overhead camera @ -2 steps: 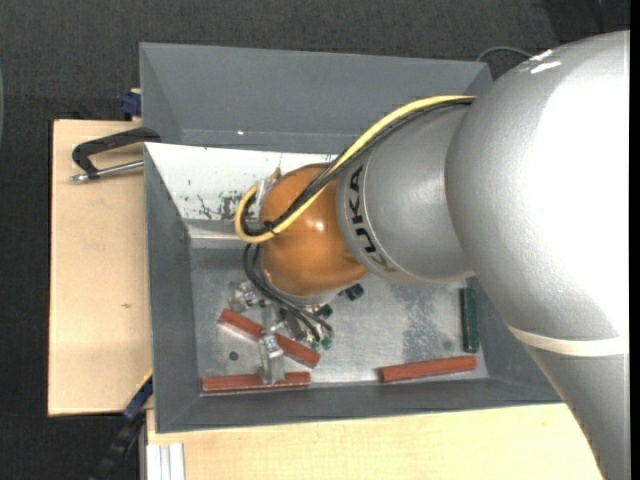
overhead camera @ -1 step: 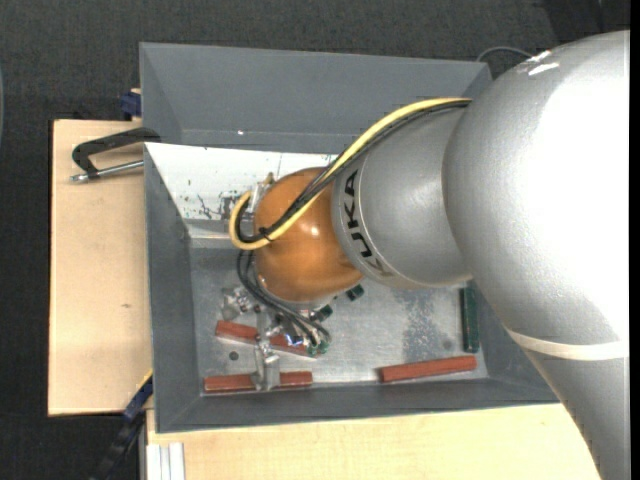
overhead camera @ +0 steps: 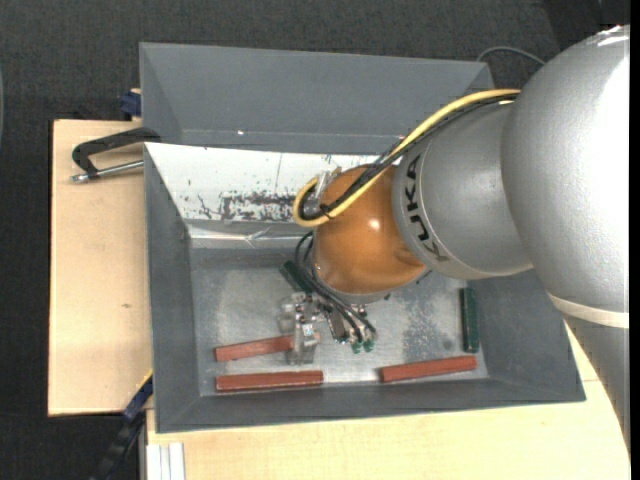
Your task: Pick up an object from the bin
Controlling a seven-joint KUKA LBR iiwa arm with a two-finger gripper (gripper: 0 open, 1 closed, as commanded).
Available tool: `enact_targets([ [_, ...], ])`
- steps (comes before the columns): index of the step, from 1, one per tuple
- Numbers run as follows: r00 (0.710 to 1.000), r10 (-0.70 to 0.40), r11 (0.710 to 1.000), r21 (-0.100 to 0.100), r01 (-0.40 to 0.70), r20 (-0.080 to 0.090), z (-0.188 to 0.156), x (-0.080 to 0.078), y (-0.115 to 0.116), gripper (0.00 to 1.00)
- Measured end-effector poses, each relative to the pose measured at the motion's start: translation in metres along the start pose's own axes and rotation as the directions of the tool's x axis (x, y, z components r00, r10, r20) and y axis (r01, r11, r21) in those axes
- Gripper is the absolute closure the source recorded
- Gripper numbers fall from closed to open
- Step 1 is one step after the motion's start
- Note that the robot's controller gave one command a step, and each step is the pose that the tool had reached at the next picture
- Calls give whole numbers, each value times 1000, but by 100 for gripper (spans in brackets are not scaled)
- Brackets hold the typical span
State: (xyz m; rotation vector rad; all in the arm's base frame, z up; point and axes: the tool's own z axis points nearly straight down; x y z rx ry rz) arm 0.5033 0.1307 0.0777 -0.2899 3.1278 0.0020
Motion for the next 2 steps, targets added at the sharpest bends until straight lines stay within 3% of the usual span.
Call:
enact_targets([
  [1, 1000, 0, 1000, 0, 0, 0, 0, 0, 0, 100],
  [2, 1000, -26, 1000, 0, 26, 10, -179, -9, 3, 100],
])
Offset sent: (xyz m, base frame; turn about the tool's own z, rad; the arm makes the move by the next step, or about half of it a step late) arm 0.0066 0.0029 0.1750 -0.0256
